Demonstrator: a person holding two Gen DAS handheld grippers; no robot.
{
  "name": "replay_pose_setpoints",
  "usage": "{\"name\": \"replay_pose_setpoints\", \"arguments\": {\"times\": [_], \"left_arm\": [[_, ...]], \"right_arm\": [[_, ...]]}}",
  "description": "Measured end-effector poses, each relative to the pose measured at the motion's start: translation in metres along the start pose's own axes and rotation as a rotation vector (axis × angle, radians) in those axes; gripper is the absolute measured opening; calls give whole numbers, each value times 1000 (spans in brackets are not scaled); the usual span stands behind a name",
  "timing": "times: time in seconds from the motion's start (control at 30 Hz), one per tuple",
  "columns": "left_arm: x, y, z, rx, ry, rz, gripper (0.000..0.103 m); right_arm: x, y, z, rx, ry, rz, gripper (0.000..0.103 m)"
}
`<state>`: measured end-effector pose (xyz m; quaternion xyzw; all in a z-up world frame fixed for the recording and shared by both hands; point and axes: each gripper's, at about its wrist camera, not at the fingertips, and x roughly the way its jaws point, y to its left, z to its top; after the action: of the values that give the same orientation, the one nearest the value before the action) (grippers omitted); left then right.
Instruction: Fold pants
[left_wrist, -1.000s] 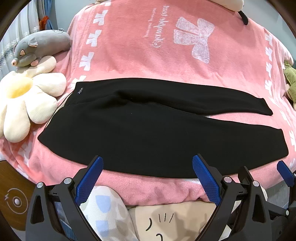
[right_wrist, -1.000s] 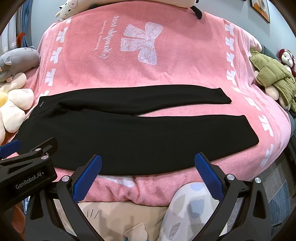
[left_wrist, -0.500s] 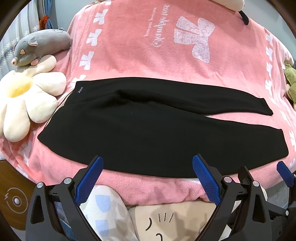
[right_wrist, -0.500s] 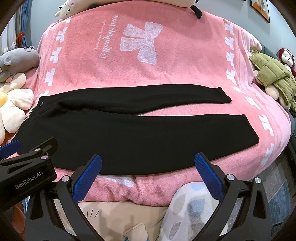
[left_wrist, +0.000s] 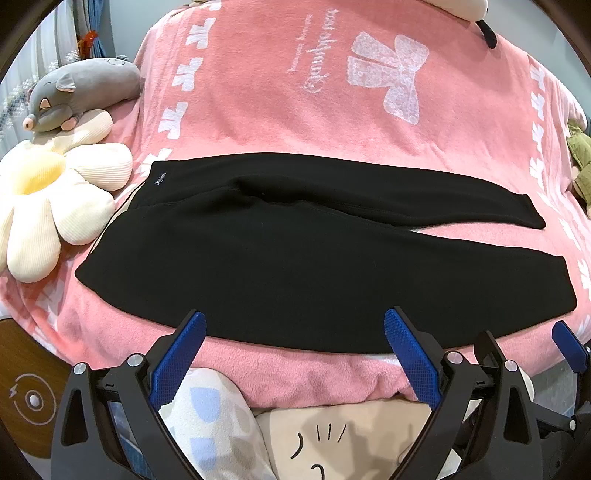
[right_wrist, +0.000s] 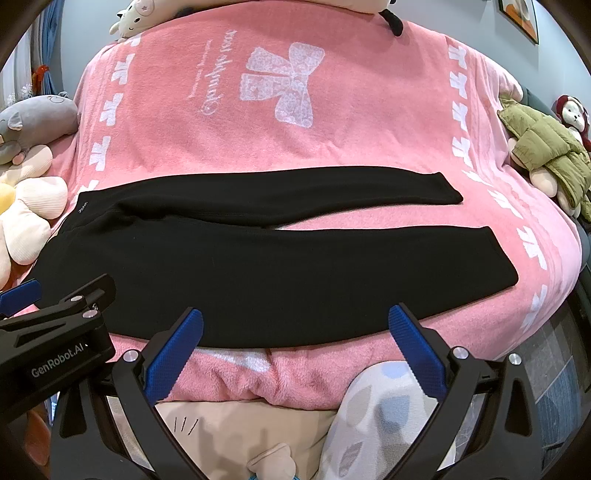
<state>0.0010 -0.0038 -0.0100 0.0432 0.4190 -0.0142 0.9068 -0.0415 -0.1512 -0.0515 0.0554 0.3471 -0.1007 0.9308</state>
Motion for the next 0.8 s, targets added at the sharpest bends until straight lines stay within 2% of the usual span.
{"name": "replay_pose_setpoints", "arguments": {"times": [0.47,0.57,0.67,0.8], "left_arm": [[8,4,1,3,18,-4,96],[15,6,5,7,30,-21,96],[25,10,10,5,37,-26,96],[42,13,19,16,33,-20,96]], "right_arm": [[10,-3,-1,5,23,12,98],[23,-12,5,-6,42,43,98],[44,-39,17,9,58,80,98],[81,-102,49,71,60,99,98]]}}
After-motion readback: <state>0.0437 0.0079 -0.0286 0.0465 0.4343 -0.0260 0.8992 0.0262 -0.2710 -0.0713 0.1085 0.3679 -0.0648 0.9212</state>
